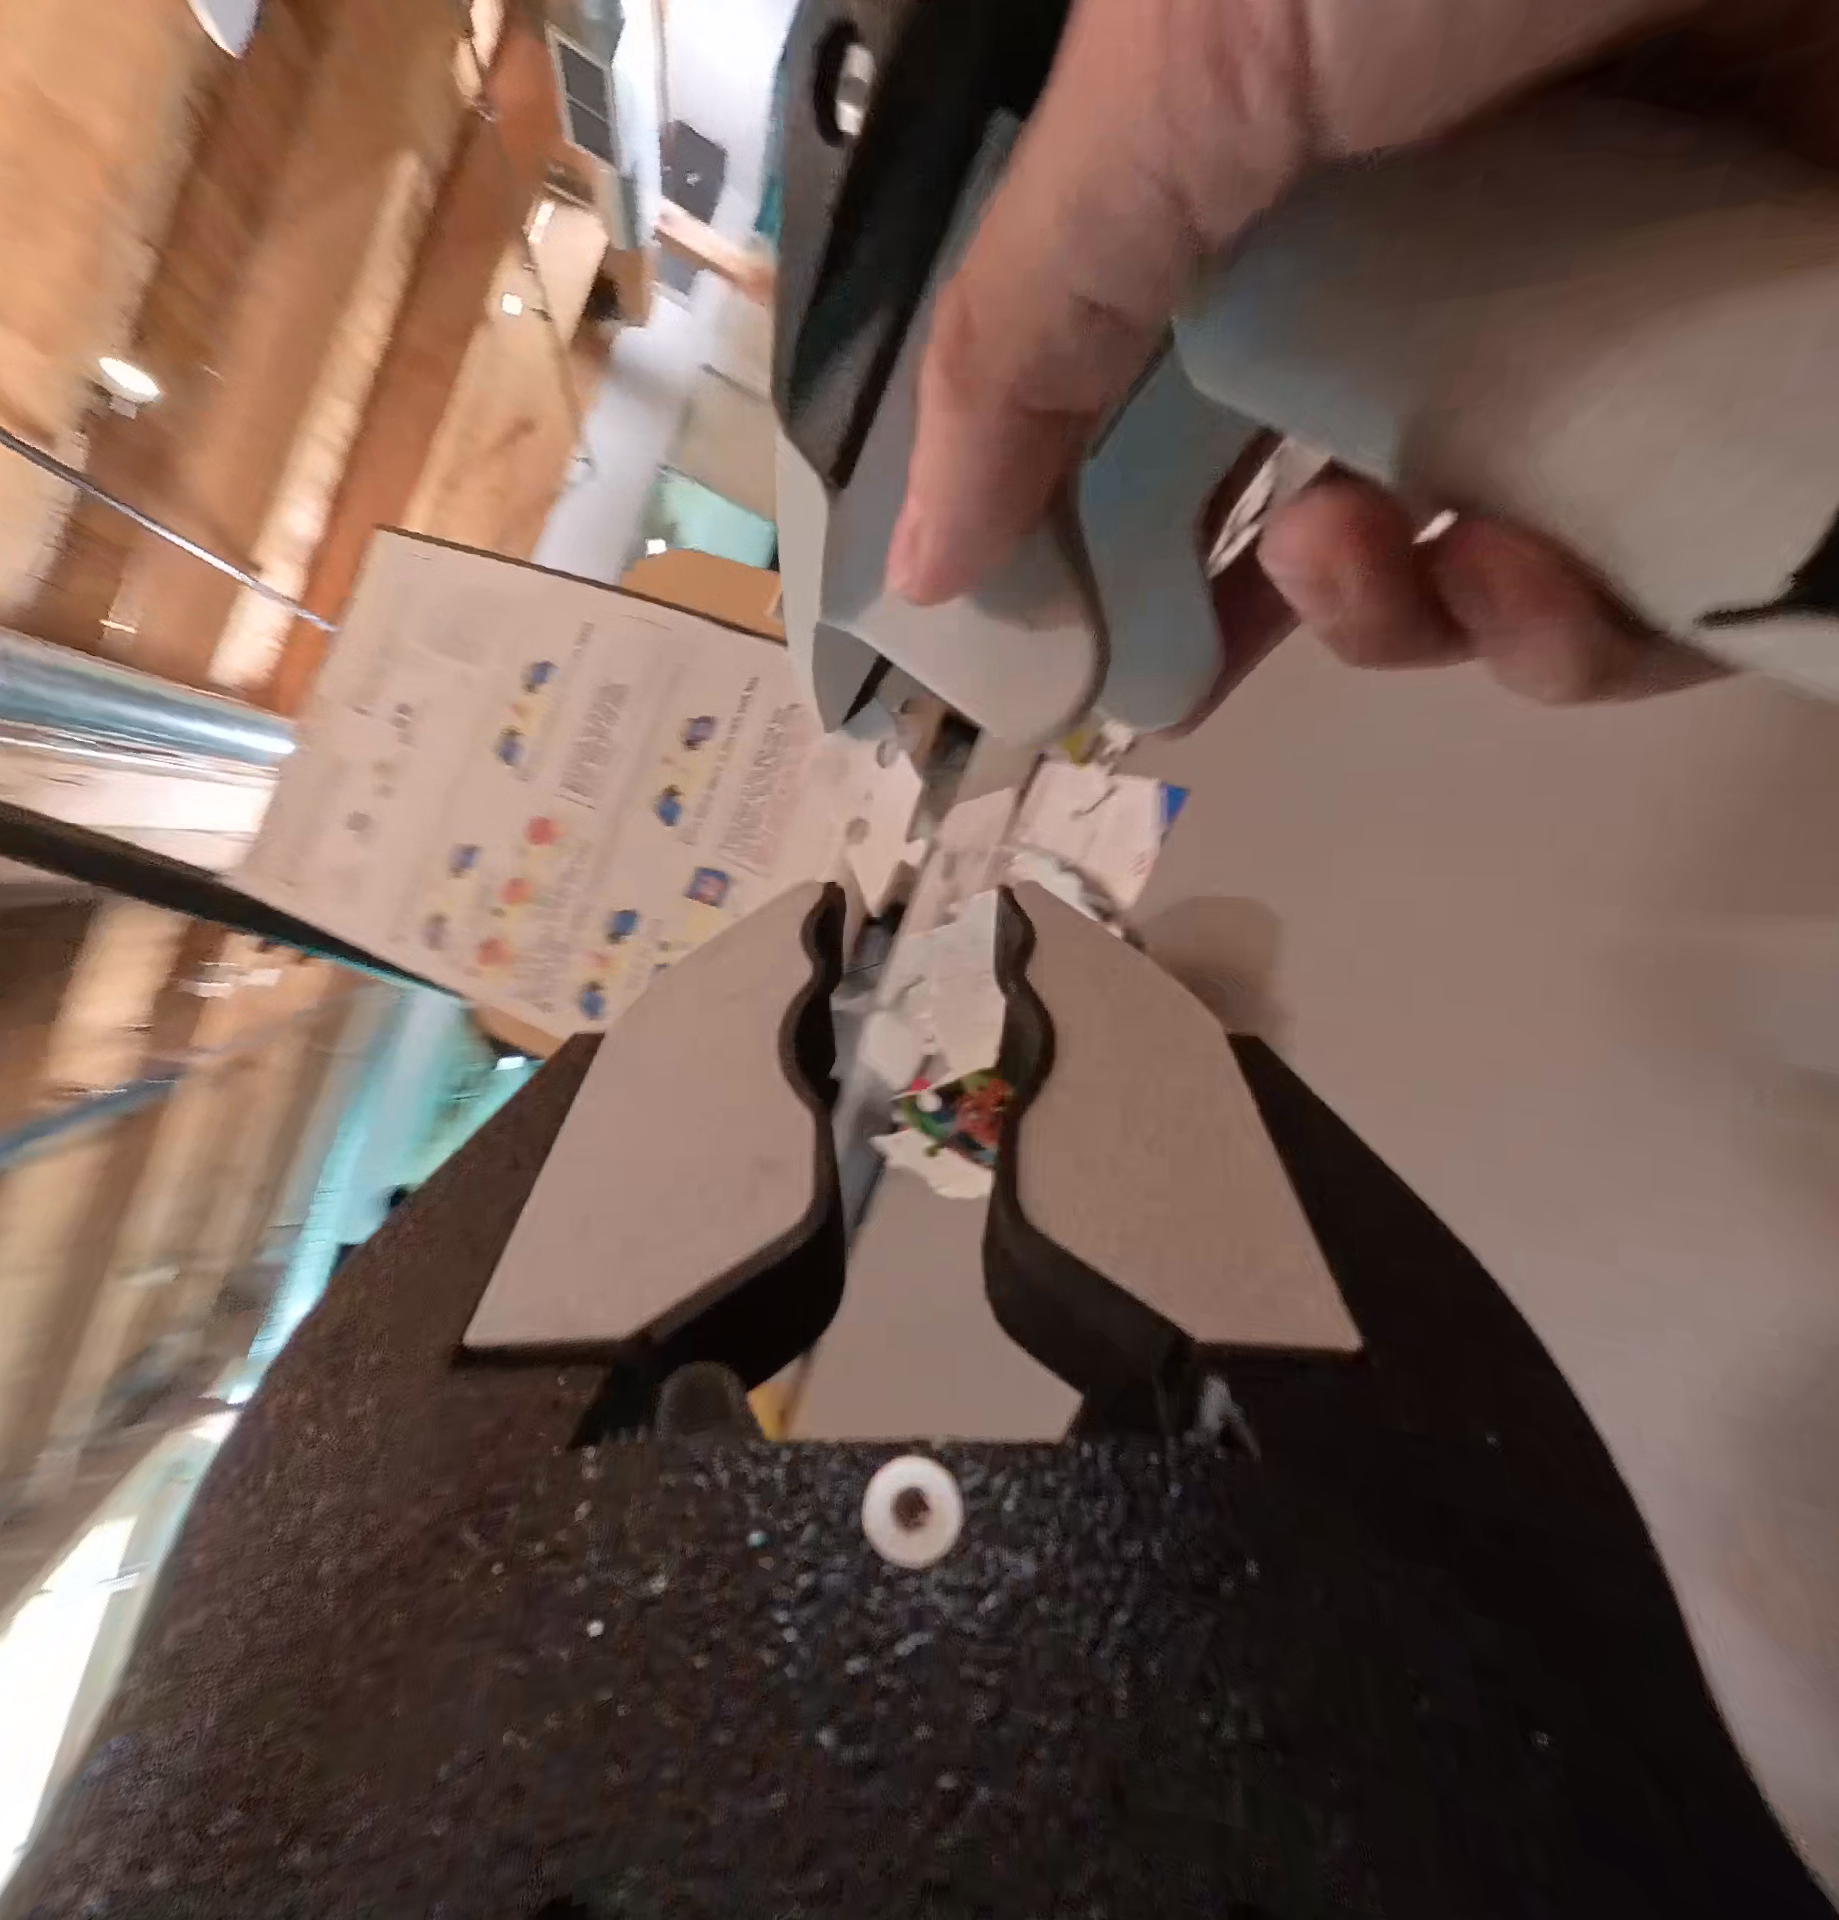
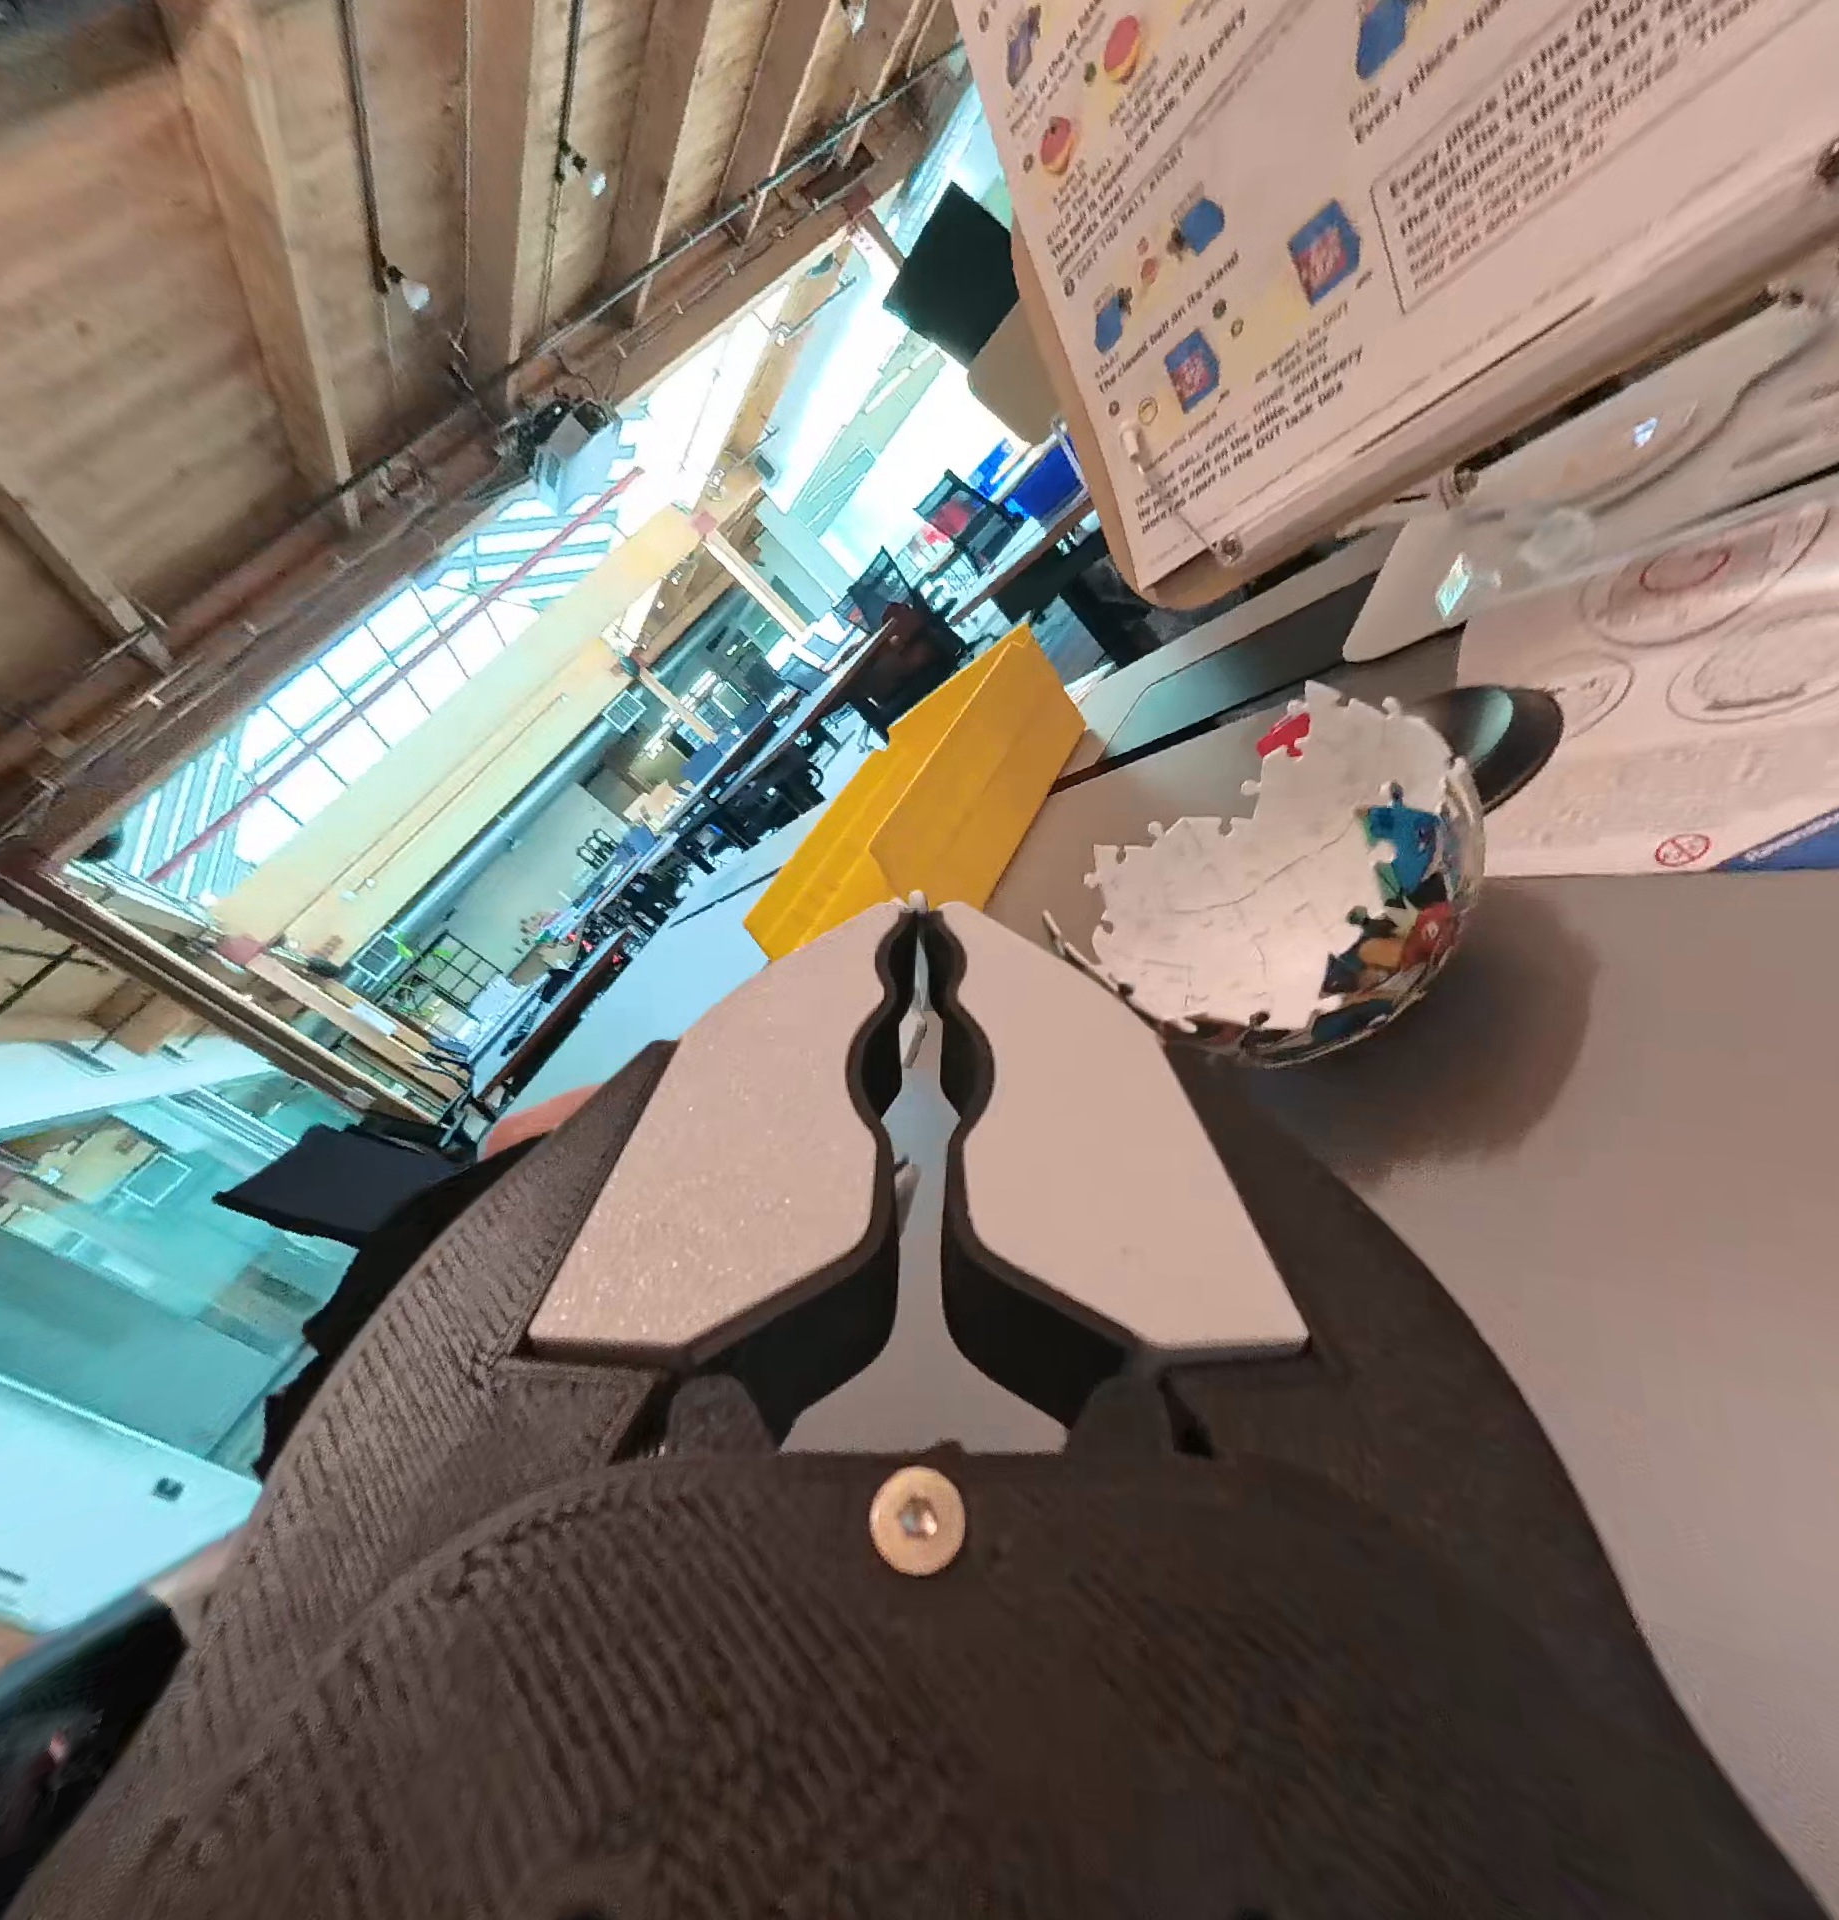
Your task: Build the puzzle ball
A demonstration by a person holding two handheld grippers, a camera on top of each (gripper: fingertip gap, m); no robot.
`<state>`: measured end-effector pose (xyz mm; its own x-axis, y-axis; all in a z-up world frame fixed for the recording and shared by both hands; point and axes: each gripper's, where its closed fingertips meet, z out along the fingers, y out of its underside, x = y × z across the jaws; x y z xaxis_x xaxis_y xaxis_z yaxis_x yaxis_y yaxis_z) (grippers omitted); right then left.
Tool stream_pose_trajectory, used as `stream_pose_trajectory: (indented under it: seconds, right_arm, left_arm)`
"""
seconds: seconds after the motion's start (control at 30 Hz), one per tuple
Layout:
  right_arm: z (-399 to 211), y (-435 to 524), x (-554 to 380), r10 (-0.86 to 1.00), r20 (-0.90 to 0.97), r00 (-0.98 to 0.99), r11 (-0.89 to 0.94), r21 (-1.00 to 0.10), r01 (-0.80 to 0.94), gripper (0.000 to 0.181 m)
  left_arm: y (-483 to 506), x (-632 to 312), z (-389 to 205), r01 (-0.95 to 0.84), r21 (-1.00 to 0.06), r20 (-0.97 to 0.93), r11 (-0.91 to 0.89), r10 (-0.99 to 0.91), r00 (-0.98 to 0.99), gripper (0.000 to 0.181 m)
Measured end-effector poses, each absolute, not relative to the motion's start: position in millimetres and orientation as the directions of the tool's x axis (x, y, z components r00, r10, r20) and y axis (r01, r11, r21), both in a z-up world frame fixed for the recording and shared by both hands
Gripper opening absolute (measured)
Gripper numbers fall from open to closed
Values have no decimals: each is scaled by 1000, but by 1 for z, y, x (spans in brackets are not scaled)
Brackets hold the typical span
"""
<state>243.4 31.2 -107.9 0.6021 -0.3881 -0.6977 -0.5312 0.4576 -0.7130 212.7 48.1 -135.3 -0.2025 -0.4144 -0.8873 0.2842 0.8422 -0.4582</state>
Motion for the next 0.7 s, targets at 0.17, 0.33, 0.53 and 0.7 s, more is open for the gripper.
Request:
stream_pose_trajectory:
  seconds: [0.17,0.33,0.53,0.7]
  right_arm:
    - [-113,36,240,-356,-729,585,449,-682,-577,2]
    - [-117,37,239,-365,-719,591,419,-694,-585,2]
    - [-113,38,235,-351,-663,662,374,-747,-550,2]
    - [-111,39,232,-303,-652,695,338,-755,-562,13]
  left_arm:
    - [42,218,-134,330,-235,-971,914,-237,-34,20]
    - [48,224,-135,291,-170,-983,942,-182,13,1]
    - [53,217,-123,343,-277,-958,898,-287,-21,0]
    - [61,210,-113,411,-216,-970,886,-244,16,0]
